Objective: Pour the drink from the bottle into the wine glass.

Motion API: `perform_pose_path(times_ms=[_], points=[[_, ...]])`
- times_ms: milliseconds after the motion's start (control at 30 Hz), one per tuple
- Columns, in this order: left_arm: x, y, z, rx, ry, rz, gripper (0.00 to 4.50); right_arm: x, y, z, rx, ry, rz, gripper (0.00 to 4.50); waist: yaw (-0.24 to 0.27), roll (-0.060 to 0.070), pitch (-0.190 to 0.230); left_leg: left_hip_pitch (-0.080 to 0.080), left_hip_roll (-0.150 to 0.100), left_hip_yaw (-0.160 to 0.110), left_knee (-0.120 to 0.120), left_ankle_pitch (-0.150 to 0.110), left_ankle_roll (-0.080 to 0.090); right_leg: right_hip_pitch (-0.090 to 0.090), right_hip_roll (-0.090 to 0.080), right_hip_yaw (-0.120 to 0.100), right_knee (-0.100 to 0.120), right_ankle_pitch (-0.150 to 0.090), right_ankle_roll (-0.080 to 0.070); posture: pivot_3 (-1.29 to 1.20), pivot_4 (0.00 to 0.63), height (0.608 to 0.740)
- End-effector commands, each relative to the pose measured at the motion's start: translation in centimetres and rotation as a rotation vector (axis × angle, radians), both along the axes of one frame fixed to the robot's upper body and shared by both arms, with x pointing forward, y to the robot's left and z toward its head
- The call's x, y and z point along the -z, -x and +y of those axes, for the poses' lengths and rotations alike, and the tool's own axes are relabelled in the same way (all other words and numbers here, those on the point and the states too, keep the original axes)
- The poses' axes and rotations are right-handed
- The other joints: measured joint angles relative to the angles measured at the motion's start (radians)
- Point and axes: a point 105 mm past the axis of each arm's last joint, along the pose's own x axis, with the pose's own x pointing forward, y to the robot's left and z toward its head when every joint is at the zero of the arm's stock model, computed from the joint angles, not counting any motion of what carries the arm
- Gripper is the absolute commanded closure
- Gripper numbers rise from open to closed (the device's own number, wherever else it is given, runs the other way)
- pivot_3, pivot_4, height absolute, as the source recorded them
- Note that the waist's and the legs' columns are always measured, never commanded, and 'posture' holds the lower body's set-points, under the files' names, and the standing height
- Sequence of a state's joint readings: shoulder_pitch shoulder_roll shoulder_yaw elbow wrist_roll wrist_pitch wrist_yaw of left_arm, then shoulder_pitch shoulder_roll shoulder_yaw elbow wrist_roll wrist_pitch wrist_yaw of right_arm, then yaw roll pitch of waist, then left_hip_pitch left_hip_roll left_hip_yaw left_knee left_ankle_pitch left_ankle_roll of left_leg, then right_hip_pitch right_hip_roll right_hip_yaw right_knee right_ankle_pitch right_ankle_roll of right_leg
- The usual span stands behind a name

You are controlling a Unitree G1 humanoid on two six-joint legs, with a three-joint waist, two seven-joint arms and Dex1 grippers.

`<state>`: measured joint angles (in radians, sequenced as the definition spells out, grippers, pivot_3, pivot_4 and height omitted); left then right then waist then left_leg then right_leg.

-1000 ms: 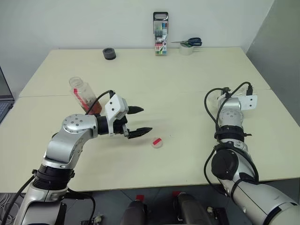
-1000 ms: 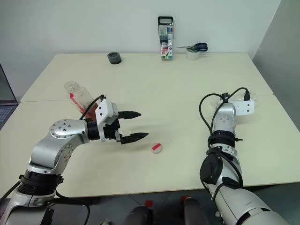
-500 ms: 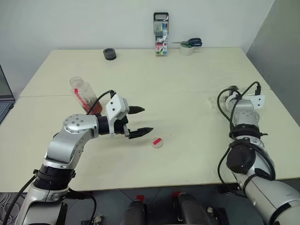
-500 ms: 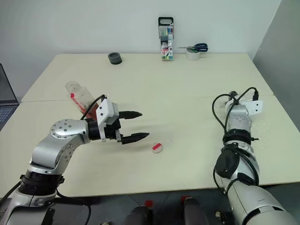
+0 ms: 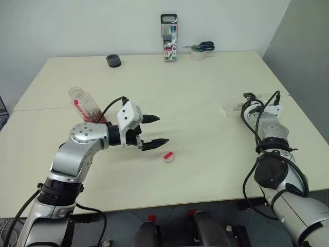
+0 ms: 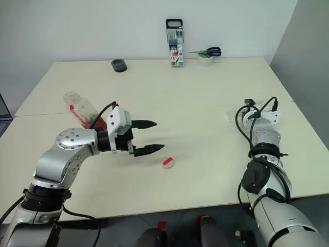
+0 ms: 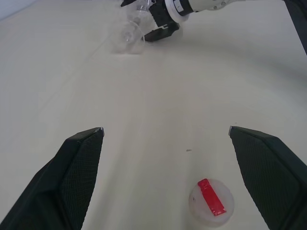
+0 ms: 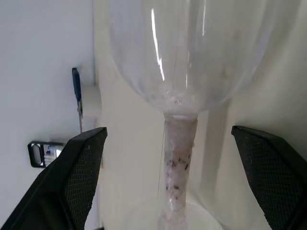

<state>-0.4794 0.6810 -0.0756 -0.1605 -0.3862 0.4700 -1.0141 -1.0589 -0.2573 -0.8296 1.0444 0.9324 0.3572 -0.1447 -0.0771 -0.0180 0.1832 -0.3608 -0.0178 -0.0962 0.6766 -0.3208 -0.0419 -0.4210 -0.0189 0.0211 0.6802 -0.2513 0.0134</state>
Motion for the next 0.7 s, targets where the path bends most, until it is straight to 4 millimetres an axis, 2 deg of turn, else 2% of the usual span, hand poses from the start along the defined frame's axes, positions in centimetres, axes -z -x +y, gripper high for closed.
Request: perform_pose_path(times_ms=[33, 200, 467, 567, 700], points=[[-1.0, 0.0, -0.2, 0.011, 0.002, -0.041, 0.00, 1.2, -0.1, 2.0, -0.085, 0.012, 0.040, 0.04, -0.003, 0.000, 0.000, 0.000, 0.000, 0.000, 0.000, 0.000, 0.000, 0.000, 0.000, 0.000, 0.000, 0.000, 0.000, 0.00, 0.150, 0.740], [-1.0, 0.0, -0.1, 0.009, 0.000, -0.038, 0.00, 1.2, -0.2, 1.0, -0.057, 0.043, 0.045, 0.04, -0.005, 0.000, 0.000, 0.000, 0.000, 0.000, 0.000, 0.000, 0.000, 0.000, 0.000, 0.000, 0.000, 0.000, 0.000, 0.00, 0.150, 0.740], [-1.0, 0.0, 0.1, 0.004, -0.007, -0.040, 0.00, 0.8, -0.4, 2.1, -0.127, 0.070, 0.018, 0.04, -0.005, 0.000, 0.000, 0.000, 0.000, 0.001, 0.000, 0.000, 0.000, 0.000, 0.000, 0.001, 0.000, 0.000, 0.000, 0.00, 0.150, 0.740], [-1.0, 0.0, 0.1, 0.002, -0.009, -0.041, 0.00, 0.7, -0.5, 2.2, -0.132, 0.076, 0.010, 0.64, -0.005, 0.000, 0.000, 0.000, 0.000, 0.001, 0.000, 0.000, 0.000, 0.000, 0.000, 0.001, 0.000, 0.000, 0.000, 0.00, 0.150, 0.740], [-0.9, 0.0, 0.1, 0.000, -0.012, -0.041, 0.00, 0.7, -0.5, 2.4, -0.142, 0.096, 0.009, 2.04, -0.005, 0.000, 0.000, 0.000, 0.000, 0.001, 0.000, 0.000, 0.000, 0.000, 0.000, 0.002, 0.000, 0.000, 0.000, 0.00, 0.150, 0.740]])
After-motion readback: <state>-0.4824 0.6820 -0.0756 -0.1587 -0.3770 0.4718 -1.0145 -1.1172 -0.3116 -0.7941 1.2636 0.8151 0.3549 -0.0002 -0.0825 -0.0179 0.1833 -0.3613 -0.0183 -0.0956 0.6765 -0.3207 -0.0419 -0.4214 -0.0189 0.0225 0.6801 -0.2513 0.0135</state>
